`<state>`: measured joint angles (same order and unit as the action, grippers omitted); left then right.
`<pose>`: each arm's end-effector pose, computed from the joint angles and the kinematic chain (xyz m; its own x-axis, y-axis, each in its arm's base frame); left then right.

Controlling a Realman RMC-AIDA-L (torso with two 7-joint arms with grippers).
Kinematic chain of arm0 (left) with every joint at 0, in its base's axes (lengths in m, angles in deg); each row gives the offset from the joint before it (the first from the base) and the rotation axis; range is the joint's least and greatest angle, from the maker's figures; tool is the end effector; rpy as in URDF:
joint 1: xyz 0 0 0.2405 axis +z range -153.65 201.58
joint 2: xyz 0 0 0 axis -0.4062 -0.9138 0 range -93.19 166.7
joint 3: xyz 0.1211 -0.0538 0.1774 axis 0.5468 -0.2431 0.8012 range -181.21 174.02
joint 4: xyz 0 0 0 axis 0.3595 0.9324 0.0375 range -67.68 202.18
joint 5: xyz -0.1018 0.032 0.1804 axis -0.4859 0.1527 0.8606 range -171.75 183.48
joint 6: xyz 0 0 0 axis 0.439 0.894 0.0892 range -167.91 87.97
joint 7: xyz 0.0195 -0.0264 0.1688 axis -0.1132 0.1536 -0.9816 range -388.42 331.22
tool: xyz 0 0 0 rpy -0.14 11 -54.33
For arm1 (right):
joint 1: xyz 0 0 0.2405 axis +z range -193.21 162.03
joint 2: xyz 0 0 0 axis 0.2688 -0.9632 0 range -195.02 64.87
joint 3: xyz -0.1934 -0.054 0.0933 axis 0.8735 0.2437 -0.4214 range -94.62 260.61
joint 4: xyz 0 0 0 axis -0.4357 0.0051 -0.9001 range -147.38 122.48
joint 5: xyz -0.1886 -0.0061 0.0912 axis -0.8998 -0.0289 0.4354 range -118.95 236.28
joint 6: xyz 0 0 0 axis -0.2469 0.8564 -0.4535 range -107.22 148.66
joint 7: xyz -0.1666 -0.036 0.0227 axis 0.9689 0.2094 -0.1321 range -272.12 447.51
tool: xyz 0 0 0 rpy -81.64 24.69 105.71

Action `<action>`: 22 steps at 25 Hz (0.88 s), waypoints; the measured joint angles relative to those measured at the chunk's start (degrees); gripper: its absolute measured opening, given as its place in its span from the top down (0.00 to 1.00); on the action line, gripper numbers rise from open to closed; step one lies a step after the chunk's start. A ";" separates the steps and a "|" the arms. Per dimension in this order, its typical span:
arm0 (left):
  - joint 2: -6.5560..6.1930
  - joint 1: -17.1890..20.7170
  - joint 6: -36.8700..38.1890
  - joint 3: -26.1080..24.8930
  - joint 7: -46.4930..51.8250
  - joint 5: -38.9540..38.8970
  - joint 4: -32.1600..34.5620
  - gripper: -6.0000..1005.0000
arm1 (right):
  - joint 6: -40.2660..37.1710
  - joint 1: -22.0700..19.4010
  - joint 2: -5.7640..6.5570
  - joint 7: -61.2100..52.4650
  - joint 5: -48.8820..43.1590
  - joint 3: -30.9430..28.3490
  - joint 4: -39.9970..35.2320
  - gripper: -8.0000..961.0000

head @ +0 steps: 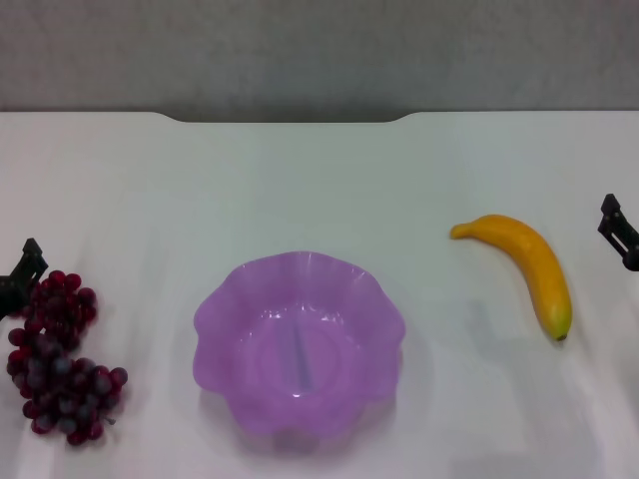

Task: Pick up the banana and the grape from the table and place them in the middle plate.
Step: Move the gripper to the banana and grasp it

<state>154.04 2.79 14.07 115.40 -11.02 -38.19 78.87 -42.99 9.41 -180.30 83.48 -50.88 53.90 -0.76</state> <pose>-0.3541 0.3381 0.0149 0.5552 0.1309 0.8214 0.8213 0.0698 -0.5662 0.3172 0.3462 0.0096 0.7542 -0.0173 -0.6564 -0.6542 -0.1048 -0.7490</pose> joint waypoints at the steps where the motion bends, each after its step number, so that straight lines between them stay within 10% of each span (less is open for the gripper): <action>1: 0.00 0.00 0.00 0.00 0.00 0.01 0.02 0.12 | 0.00 0.01 0.00 0.00 0.00 0.00 0.00 0.07; 16: -0.05 0.14 0.00 0.00 0.00 -0.02 -0.22 0.12 | -0.30 0.06 0.02 0.00 -0.21 0.11 0.39 0.08; 22: -0.19 0.99 -0.12 0.00 -0.31 -0.12 -0.74 0.12 | 6.51 1.52 2.47 -0.05 -0.45 -0.17 5.21 0.07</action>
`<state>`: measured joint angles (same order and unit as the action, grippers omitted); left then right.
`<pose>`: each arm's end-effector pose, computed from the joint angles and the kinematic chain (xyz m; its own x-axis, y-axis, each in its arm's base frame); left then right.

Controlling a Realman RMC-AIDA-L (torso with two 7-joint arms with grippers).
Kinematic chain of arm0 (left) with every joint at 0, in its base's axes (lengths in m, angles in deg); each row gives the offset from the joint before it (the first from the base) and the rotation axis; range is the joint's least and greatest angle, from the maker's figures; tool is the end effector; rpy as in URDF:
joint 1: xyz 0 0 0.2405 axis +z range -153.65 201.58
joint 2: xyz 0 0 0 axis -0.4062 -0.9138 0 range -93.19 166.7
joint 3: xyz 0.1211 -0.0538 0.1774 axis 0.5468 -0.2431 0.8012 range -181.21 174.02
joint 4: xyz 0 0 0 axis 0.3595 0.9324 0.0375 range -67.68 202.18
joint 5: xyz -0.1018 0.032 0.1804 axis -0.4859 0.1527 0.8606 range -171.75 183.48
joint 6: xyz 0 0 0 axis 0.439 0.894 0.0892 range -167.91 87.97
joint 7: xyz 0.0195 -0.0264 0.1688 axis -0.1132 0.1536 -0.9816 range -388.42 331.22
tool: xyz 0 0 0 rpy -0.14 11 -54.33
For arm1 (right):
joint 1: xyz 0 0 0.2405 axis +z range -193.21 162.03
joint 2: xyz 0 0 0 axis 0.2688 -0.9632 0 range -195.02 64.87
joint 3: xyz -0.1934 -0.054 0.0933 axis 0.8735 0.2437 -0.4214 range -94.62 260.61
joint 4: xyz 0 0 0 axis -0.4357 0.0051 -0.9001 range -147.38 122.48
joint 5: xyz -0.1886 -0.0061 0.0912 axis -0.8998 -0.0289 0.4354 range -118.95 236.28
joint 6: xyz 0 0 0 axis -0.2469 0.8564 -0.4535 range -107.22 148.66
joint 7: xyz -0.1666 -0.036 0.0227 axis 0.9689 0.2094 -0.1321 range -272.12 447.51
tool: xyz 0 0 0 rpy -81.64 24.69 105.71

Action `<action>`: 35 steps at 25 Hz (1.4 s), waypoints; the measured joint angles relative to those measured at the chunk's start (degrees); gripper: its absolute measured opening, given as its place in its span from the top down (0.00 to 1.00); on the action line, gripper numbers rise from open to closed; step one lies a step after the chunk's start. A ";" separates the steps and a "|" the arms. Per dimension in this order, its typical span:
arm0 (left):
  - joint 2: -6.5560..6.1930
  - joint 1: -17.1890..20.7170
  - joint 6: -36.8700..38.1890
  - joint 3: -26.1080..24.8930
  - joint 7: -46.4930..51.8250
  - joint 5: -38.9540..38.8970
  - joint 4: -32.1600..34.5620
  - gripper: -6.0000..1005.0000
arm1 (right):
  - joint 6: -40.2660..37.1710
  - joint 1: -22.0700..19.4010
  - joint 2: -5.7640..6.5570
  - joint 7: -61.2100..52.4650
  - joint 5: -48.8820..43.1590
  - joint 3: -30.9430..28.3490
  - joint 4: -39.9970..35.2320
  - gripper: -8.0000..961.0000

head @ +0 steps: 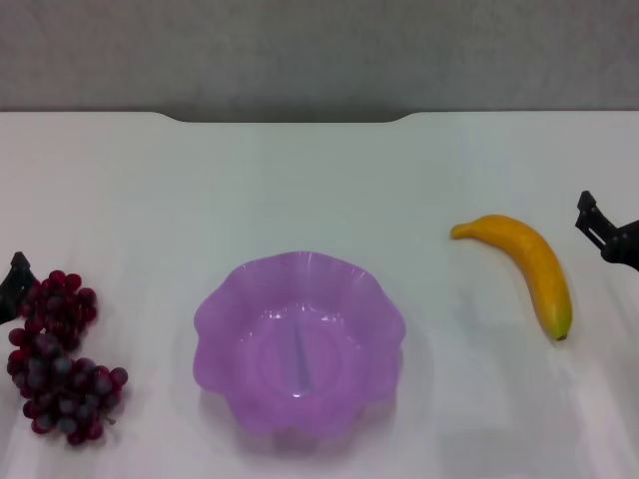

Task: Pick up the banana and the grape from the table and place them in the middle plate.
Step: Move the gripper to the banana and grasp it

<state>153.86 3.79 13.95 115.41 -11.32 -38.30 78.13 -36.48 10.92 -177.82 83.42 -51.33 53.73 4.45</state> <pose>-0.3646 0.3300 0.0169 0.5632 0.1494 0.8127 0.8103 0.0927 -0.5786 0.3097 0.3608 0.0009 0.7371 -0.0788 -0.6712 -0.6746 -0.1448 -0.7238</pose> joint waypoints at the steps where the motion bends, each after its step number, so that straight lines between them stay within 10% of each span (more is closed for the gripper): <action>1: 0.00 0.06 -0.02 0.00 -0.04 0.00 -0.06 0.12 | 1.95 0.05 0.93 -0.07 -0.02 -0.16 1.62 0.07; 7: -0.03 0.12 -0.06 -0.23 0.17 0.04 -0.24 0.12 | 18.69 -0.06 8.82 1.60 -1.31 -4.58 16.19 0.07; 12: -0.04 0.13 -0.06 -0.14 0.10 0.06 -0.35 0.12 | 39.91 -2.83 11.54 8.79 -8.33 -20.27 29.60 0.07; 15: -0.03 -0.04 -0.05 0.01 0.10 0.05 -0.35 0.12 | 59.63 -5.90 9.07 16.72 -14.42 -36.70 37.98 0.07; 21: -0.01 -0.45 -0.06 0.00 0.18 0.12 -0.35 0.12 | 92.86 -6.49 -1.81 25.44 -31.76 -67.97 49.07 0.07; 35: 0.06 -0.74 -0.23 0.00 0.31 0.14 0.05 0.12 | 109.91 8.82 -1.71 23.26 -43.58 -79.41 36.34 0.08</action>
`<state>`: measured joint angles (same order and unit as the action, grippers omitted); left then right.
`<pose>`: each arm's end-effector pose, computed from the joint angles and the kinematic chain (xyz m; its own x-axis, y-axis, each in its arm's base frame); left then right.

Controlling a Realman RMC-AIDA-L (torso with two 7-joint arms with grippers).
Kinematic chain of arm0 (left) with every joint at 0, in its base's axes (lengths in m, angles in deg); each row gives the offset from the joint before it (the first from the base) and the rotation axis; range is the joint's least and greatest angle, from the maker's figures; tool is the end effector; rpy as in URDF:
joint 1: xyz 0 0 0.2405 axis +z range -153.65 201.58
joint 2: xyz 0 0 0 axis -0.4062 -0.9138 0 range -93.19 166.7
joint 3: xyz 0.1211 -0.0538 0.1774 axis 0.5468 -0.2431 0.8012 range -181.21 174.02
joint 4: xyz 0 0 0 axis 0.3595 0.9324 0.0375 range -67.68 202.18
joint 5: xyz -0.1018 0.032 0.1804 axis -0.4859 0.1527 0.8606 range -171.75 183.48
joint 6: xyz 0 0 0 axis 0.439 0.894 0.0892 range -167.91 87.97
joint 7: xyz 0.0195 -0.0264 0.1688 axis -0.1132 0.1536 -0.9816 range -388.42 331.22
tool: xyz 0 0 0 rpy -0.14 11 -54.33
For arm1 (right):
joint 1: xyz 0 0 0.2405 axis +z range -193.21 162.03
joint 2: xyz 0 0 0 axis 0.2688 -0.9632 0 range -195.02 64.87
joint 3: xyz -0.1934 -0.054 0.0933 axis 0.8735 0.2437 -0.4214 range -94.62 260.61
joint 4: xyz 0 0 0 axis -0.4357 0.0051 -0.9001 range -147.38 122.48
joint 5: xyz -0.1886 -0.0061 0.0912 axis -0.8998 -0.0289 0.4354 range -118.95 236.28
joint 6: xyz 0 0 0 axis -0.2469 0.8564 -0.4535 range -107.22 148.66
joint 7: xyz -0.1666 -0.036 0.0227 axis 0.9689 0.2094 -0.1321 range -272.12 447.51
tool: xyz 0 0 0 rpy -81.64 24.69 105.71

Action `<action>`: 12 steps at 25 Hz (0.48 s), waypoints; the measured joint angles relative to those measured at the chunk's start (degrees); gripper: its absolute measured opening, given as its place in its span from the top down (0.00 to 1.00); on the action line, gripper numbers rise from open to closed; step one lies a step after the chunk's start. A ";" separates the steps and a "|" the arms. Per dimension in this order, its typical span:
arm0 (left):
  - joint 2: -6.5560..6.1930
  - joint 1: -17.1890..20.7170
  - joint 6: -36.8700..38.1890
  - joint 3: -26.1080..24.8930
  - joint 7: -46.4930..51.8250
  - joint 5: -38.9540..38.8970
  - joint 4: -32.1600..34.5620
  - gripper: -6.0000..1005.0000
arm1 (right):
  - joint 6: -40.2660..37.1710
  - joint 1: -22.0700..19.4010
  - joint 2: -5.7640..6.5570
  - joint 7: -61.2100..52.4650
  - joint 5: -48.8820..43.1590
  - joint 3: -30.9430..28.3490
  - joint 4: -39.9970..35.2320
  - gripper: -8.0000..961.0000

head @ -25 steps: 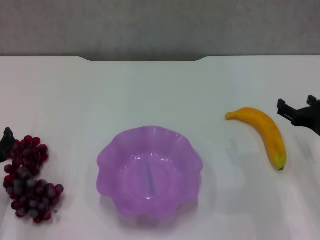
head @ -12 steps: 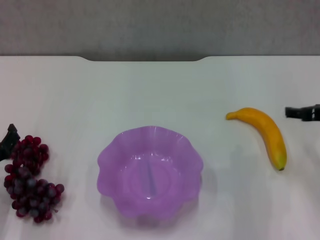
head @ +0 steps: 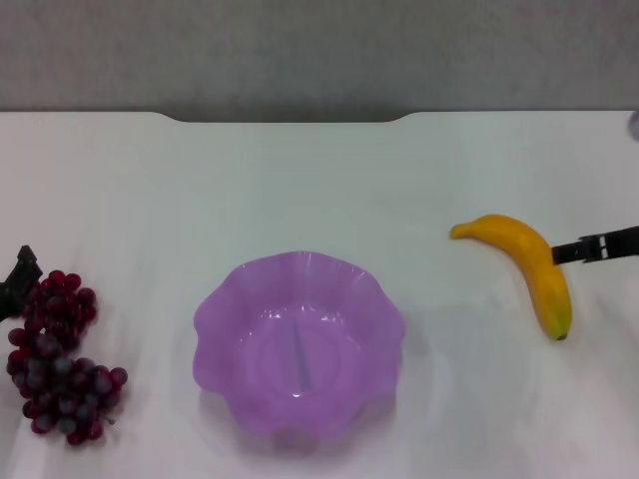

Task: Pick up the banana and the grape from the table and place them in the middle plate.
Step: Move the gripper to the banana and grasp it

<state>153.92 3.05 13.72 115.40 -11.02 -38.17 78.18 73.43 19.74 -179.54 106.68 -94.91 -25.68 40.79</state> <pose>-0.3602 0.3346 0.0157 0.5600 0.1459 0.8155 0.8147 0.0817 -0.5741 0.2677 0.4204 0.0298 0.5135 -0.8073 -0.2909 -0.7057 -0.2045 -0.6784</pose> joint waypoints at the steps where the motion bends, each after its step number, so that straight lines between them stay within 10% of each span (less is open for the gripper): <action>1: 0.00 -0.04 0.00 0.00 0.00 0.00 0.03 0.12 | -0.31 0.87 0.02 0.09 -0.03 0.03 -1.69 0.08; 12: 0.00 -0.54 0.01 0.00 0.00 0.17 0.06 0.12 | -6.91 3.42 -0.08 1.16 -0.15 1.06 -10.67 0.07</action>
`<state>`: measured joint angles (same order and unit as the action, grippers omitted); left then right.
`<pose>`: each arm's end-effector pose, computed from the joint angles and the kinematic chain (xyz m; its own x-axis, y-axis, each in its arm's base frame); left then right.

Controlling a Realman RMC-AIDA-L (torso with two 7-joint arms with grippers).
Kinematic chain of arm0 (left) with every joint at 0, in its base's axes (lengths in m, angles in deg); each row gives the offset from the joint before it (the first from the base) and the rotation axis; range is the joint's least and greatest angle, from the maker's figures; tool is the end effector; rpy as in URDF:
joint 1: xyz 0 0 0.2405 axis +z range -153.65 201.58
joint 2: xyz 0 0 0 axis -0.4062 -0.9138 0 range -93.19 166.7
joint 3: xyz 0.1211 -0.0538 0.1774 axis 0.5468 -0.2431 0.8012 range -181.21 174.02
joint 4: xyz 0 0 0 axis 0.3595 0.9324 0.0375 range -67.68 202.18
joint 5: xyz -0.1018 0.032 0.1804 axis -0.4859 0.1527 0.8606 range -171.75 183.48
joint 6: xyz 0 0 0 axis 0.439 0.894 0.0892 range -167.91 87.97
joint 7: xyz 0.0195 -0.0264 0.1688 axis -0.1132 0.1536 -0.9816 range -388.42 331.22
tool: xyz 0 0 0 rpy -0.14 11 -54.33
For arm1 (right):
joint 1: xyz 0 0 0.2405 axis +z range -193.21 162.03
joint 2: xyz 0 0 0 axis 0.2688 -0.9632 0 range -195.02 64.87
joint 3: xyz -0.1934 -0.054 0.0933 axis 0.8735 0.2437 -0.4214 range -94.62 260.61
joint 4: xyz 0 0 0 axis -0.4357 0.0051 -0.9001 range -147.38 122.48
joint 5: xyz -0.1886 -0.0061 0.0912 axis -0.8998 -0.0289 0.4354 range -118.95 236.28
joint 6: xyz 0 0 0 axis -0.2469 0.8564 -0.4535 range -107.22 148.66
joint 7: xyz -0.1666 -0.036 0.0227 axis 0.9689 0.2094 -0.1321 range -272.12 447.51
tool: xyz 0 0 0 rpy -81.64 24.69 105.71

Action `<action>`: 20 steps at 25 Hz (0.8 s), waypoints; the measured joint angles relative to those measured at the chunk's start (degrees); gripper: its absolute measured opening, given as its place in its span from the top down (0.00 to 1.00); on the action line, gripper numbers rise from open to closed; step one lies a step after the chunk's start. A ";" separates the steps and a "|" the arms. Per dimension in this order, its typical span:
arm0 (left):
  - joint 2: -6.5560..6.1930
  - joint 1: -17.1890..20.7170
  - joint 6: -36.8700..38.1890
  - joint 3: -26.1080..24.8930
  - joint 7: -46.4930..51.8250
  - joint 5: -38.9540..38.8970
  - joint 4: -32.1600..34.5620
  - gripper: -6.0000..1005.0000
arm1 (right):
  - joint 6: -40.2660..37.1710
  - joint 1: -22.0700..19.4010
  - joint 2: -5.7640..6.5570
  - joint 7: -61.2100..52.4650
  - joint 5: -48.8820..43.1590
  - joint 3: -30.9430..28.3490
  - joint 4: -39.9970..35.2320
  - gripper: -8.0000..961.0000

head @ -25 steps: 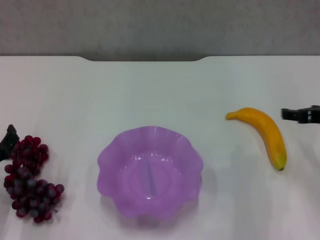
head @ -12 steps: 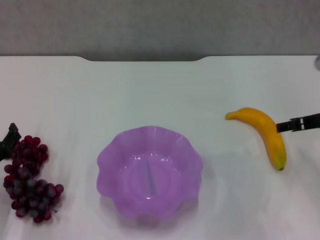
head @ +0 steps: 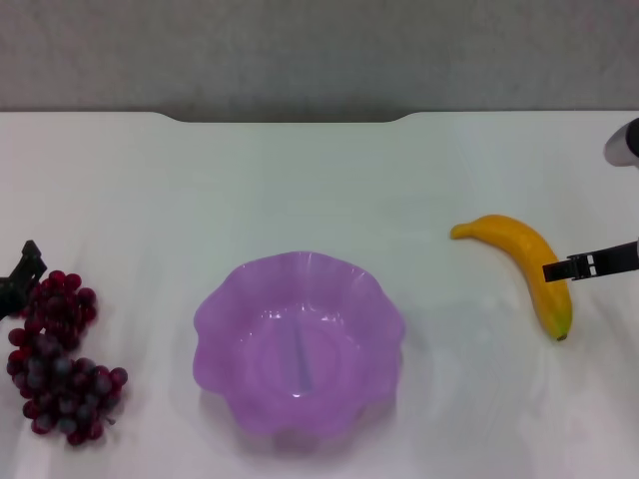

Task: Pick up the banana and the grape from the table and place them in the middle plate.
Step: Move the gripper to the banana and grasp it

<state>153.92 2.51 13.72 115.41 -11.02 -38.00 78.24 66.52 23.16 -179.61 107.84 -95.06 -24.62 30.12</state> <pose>-0.3565 0.3382 0.0153 0.5624 0.1409 0.8148 0.8152 0.0709 -0.5749 0.2846 0.4225 0.0084 0.5112 -0.8190 -0.2606 -0.6877 -0.2080 -0.6956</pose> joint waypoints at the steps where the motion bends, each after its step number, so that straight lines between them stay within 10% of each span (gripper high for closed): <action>1: 0.00 -0.04 0.00 0.00 0.00 0.04 0.00 0.12 | -0.47 0.00 0.00 0.13 0.01 0.01 -0.14 0.07; 20: 0.09 -0.07 0.00 0.00 0.00 0.12 -0.17 0.12 | -11.94 -0.06 -0.51 1.14 6.11 9.78 -6.33 0.07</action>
<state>154.01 2.44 13.73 115.40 -11.02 -37.88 78.07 54.58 23.10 -180.12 108.98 -88.95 -14.84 23.78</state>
